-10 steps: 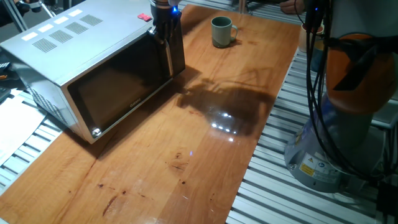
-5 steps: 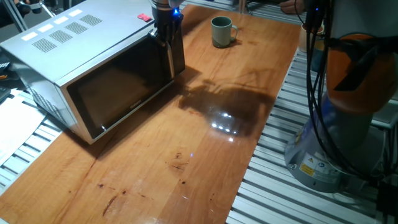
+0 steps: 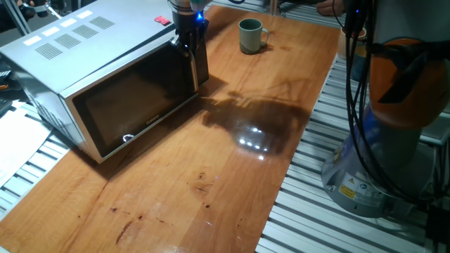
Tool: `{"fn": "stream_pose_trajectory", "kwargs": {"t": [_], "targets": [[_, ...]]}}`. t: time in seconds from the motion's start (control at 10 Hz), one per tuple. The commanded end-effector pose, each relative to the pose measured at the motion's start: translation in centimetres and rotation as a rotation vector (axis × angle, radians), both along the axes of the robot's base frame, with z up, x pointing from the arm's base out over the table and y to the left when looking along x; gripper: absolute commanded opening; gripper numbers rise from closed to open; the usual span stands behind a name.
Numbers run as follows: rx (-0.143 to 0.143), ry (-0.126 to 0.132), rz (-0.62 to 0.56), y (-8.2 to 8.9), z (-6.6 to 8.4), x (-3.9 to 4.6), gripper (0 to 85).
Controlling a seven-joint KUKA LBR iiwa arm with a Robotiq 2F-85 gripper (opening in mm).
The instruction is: Put the bowl into the microwave
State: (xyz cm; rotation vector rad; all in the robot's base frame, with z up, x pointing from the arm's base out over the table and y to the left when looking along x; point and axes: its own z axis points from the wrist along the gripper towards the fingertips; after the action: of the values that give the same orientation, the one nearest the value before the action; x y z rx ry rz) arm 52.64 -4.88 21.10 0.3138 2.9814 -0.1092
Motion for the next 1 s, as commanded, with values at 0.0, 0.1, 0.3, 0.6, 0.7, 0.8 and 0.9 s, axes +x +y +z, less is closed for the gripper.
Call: {"fn": "stream_pose_trajectory", "kwargs": {"t": [0.0,0.1,0.3,0.6,0.7,0.8,0.9], "targets": [[0.001,0.007,-0.002,0.2,0.0,-0.12,0.0],[-0.001,0.011,-0.003,0.3,-0.1,-0.22,0.0],[-0.01,0.026,-0.006,0.7,0.1,-0.31,0.0],[0.004,0.051,-0.022,1.1,0.3,-0.37,0.0],[0.015,0.057,-0.04,1.3,0.4,-0.38,17.0],[0.026,0.068,-0.064,1.6,0.5,-0.39,17.0],[0.027,0.077,-0.084,1.9,0.6,-0.42,34.0]]}}
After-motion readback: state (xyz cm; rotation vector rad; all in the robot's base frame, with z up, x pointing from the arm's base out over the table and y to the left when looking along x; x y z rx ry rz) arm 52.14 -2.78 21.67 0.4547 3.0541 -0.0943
